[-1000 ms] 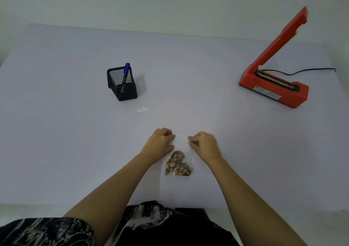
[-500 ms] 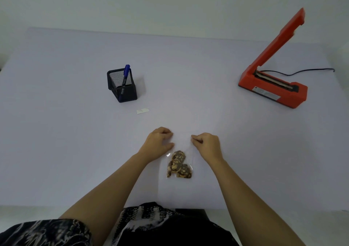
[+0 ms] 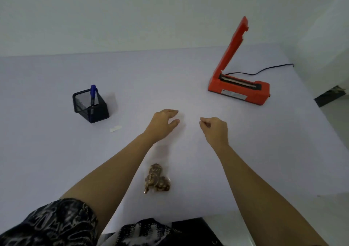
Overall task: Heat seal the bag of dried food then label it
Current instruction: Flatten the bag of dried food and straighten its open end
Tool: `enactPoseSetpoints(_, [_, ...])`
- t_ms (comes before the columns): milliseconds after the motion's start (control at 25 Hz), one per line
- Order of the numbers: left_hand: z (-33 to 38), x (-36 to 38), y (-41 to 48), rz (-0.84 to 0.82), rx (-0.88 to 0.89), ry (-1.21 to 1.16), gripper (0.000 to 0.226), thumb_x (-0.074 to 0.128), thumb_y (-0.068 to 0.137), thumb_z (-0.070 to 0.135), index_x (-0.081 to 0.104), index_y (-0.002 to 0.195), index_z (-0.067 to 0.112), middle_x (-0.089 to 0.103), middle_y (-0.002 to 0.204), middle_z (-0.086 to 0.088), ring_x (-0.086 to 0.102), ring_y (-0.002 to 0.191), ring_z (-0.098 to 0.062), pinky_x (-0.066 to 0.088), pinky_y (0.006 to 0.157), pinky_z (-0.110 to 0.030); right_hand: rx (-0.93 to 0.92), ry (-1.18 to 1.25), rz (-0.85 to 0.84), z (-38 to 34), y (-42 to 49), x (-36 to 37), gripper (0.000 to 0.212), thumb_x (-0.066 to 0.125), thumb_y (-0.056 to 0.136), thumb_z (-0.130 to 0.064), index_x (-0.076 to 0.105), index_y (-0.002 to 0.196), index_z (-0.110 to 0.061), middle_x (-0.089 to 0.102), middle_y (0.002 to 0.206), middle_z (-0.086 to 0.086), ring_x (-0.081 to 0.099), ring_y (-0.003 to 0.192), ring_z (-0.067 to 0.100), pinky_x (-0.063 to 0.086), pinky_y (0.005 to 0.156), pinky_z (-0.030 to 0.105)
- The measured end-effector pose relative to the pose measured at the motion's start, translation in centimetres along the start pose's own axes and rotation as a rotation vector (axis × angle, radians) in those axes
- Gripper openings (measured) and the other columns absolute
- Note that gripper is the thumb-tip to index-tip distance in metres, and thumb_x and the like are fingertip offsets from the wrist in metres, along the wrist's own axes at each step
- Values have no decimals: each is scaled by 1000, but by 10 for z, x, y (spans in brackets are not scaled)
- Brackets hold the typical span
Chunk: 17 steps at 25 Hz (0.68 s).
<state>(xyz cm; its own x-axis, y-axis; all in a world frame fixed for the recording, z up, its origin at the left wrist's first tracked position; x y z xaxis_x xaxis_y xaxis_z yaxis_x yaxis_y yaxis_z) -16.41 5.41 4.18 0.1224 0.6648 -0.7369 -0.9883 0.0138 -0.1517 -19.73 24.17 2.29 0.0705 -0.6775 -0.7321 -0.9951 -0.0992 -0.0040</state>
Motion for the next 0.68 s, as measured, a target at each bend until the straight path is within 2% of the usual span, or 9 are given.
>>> enactPoseSetpoints(120, [34,18,49,-67,-37,-59,54,52,94,29,36,142,13,50,139,-9,52,122,-22,38,104,-30,129,-1,108,34,35,-42,40,57,89,-20,54,125,-2,65,115,19,62,106,30,45,96,35])
enactPoseSetpoints(200, [56,32,83,-111,-72,-96,60,52,93,31,27,146,15,44,144,-8,49,126,-20,36,104,-29,209,-34,160,65,60,-69,54,56,89,-24,40,135,0,54,130,21,52,119,33,40,103,40])
enactPoseSetpoints(320, [77,50,126,-144,-158,-168,68,52,93,33,17,148,15,34,151,-8,42,132,-21,33,106,-30,295,-50,209,106,91,-102,61,59,87,-25,33,136,1,46,133,23,45,124,36,37,105,43])
enactPoseSetpoints(400, [85,61,153,-139,-226,-229,73,53,93,32,11,149,15,28,153,-10,38,135,-24,33,108,-33,348,-61,194,131,112,-117,64,58,86,-24,29,136,5,41,137,25,38,129,37,33,108,43])
enactPoseSetpoints(480, [90,71,175,-127,-302,-304,79,54,91,31,3,149,16,25,154,-12,34,137,-28,33,107,-36,415,-66,121,151,126,-124,69,55,89,-20,18,141,7,26,148,25,25,139,34,22,113,38])
enactPoseSetpoints(520, [92,76,183,-129,-318,-339,81,55,90,29,1,149,16,25,154,-12,32,138,-29,33,107,-37,416,-45,86,158,132,-125,68,54,89,-18,18,141,6,26,149,23,24,139,33,22,112,35])
enactPoseSetpoints(600, [98,82,193,-133,-283,-402,79,58,86,26,10,149,21,36,148,-11,38,134,-30,36,106,-38,359,34,43,168,136,-124,57,55,87,-13,31,137,0,42,140,20,39,130,34,32,102,32])
enactPoseSetpoints(680, [103,83,191,-86,-235,-447,69,57,78,29,30,142,26,50,136,-6,48,125,-26,41,104,-39,327,84,-5,169,130,-121,56,56,88,-13,33,138,-7,48,135,16,46,124,33,36,100,33])
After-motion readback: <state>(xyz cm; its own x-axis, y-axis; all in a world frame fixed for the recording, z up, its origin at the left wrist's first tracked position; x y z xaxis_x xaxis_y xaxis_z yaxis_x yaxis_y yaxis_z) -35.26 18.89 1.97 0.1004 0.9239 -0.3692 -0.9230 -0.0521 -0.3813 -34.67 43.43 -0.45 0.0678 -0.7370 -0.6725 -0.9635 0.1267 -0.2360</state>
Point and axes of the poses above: each hand's wrist, its own y-axis towards the middle knuckle, its own x-axis out of the palm, z = x × y, the point moved 3 cm from there along y, towards the middle knuckle
